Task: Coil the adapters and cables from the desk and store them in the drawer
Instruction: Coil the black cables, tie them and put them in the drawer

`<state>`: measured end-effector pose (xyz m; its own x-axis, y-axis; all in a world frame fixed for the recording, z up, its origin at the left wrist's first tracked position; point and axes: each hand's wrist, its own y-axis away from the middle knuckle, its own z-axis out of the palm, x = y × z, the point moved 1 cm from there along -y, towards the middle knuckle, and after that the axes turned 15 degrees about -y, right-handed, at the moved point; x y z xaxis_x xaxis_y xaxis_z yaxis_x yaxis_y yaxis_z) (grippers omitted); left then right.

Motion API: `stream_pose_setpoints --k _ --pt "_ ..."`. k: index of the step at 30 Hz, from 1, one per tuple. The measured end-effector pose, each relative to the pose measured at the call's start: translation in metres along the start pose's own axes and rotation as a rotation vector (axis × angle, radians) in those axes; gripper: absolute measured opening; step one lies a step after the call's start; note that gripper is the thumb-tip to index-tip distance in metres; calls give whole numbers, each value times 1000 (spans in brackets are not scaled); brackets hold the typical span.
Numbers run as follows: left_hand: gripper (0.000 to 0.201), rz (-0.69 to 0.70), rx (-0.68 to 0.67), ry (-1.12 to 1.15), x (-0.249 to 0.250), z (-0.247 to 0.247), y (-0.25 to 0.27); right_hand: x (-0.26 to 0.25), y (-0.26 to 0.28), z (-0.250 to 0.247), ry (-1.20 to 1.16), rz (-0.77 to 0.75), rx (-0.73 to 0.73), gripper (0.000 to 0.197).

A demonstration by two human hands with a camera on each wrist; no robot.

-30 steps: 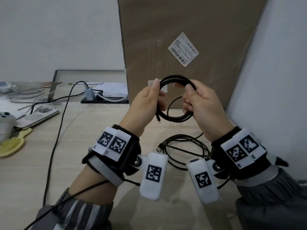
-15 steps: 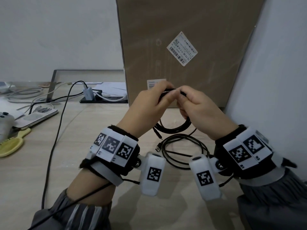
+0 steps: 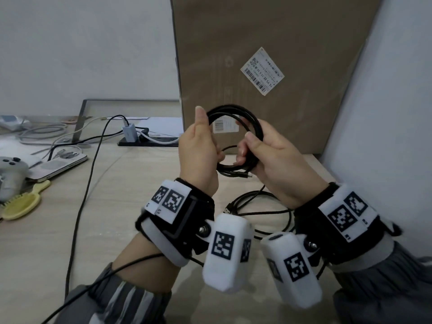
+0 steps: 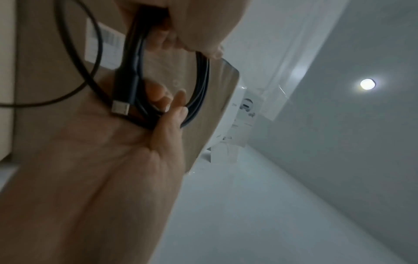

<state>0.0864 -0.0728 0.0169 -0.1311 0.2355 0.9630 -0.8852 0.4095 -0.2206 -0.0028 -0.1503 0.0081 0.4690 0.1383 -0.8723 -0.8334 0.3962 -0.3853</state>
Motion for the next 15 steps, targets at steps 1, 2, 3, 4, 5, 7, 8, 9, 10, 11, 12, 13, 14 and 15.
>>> stream_pose_setpoints --k 1,2,3,4,5,7,8,9,10,11,12,13,14,15 --pt "46 -15 -25 31 -1 2 1 1 -1 0 -7 -26 14 25" --pt "46 -24 -62 47 -1 4 2 0 -2 -2 -2 -54 35 25" --pt "46 -28 -109 43 -1 5 3 -2 -3 -5 13 -76 57 26" --pt "47 -23 -160 13 0 6 3 -5 -4 -9 30 -90 76 27" --pt "47 -11 -205 -40 0 5 3 -9 -5 -13 40 -101 89 27" --pt "48 39 -246 -212 2 1 0 -14 -6 -20 41 -110 97 27" --pt "45 95 -241 -312 3 -2 -1 -15 -6 -21 47 -106 96 28" --pt "39 183 -224 -409 3 -5 -3 -13 -7 -21 64 -98 88 29" --pt "32 302 -203 -524 4 -7 -5 -11 -6 -19 90 -87 72 29" --pt "29 434 -191 -665 5 -9 -6 -8 -6 -18 121 -75 58 30" --pt "34 553 -198 -816 5 -10 -7 -6 -6 -18 152 -64 57 29" --pt "42 654 -217 -930 4 -11 -8 -5 -5 -18 183 -53 67 28" --pt "49 734 -242 -1008 4 -13 -8 -6 -5 -18 213 -43 79 27" --pt "53 808 -254 -1066 3 -14 -10 -8 -4 -19 240 -34 85 26"
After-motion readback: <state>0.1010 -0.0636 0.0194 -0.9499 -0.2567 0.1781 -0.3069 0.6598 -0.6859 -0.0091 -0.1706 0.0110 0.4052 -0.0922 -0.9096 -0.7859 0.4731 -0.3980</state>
